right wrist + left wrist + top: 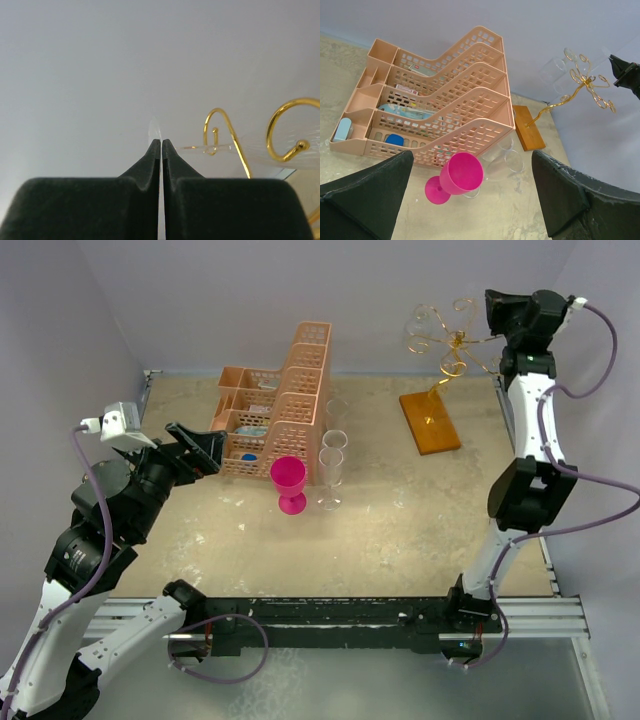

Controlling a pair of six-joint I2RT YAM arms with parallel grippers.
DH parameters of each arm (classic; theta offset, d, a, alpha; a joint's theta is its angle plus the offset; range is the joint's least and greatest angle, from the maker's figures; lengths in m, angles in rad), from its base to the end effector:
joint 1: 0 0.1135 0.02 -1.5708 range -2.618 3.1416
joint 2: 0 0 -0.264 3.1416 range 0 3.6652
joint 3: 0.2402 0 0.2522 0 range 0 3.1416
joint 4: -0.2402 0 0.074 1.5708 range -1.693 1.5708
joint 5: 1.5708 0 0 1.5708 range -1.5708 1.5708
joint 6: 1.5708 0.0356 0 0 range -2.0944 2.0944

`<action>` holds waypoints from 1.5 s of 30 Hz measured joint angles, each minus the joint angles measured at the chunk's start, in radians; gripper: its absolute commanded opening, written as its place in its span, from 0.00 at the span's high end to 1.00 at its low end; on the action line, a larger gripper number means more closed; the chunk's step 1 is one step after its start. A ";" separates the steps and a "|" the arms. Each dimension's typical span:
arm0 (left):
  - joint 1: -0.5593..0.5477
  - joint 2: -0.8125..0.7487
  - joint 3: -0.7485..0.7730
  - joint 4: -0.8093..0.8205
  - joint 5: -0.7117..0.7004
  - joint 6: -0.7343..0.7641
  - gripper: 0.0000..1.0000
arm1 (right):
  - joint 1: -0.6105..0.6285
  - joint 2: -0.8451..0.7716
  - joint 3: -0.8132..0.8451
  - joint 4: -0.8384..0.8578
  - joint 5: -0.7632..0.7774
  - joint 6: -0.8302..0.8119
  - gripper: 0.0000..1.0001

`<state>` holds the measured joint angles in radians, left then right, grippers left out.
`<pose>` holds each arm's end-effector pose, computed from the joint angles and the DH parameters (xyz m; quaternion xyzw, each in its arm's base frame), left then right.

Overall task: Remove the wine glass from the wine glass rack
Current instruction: Pick up the wine glass from the wine rack.

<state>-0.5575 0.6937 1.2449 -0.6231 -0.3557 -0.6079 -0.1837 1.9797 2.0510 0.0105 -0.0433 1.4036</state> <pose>0.0926 -0.0431 0.4540 -0.1386 0.7173 -0.2608 0.6311 0.4665 -0.0851 0.4420 0.4718 0.4864 0.4332 0.5943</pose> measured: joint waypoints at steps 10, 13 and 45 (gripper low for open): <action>0.000 -0.003 0.000 0.000 0.004 -0.001 0.01 | -0.002 -0.090 -0.113 0.049 -0.050 -0.012 1.00; 0.000 -0.005 0.000 -0.001 0.004 -0.001 0.01 | -0.002 -0.084 -0.113 0.049 -0.063 -0.023 1.00; 0.000 0.004 0.000 0.000 0.005 -0.001 0.01 | 0.086 0.106 0.103 0.092 -0.063 -0.037 1.00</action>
<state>-0.5575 0.6975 1.2449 -0.6235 -0.3511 -0.6090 -0.0975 2.0853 2.1536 0.1024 -0.1066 1.3670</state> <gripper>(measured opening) 0.991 0.005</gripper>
